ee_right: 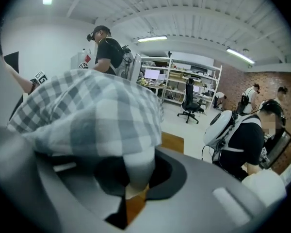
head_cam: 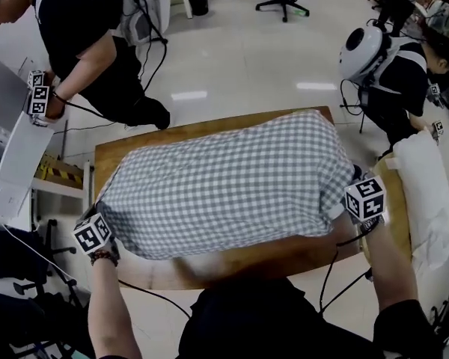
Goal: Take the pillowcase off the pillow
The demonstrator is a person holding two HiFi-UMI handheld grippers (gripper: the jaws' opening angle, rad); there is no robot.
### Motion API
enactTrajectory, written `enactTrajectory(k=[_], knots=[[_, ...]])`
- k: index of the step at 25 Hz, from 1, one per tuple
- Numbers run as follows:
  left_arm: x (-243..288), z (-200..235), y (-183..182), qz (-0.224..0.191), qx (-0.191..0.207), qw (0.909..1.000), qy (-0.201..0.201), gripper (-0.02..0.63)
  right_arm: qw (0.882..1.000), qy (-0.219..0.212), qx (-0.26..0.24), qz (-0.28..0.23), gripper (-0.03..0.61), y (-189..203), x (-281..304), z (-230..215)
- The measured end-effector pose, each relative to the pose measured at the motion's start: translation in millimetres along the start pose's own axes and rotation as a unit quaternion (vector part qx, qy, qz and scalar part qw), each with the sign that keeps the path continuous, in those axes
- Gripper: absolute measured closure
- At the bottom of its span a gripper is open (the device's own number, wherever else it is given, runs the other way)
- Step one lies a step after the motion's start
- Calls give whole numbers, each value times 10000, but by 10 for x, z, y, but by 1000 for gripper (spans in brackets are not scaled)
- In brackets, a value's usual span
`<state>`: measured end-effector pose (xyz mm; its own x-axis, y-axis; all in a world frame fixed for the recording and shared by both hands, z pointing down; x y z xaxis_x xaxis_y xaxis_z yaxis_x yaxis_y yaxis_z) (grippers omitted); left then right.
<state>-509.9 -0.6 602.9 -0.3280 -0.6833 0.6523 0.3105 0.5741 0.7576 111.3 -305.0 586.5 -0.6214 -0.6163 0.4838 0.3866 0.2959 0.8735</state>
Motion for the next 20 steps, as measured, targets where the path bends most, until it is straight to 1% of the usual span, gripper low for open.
enactTrajectory(k=[3,10,17,20], knots=[[21,-45,-86,-45,-141,9998,116,603,9998,205,40,35,552,-26,-187,-152],[-47,27,-161,-174,-278,9994,115,603,9991,393,160,17,552,27,-334,-330],[-80,21,-99,-126,-350,9992,123,603,9979,531,367,82,552,161,-418,-538],[-81,79,-58,-73,-424,9990,102,603,9976,541,410,160,552,204,-411,-558]])
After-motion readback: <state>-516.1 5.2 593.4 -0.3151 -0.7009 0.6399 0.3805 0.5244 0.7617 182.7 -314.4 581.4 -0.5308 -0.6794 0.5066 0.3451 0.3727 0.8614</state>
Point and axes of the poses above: the fingertips, and each gripper's own axes: x forward along the fingers, z to its left, y out of its underside, the point moved 3 cm from there along -x, backward along the fingers, and after that the axes turned 4 degrees about y, right-handed, at the moved point
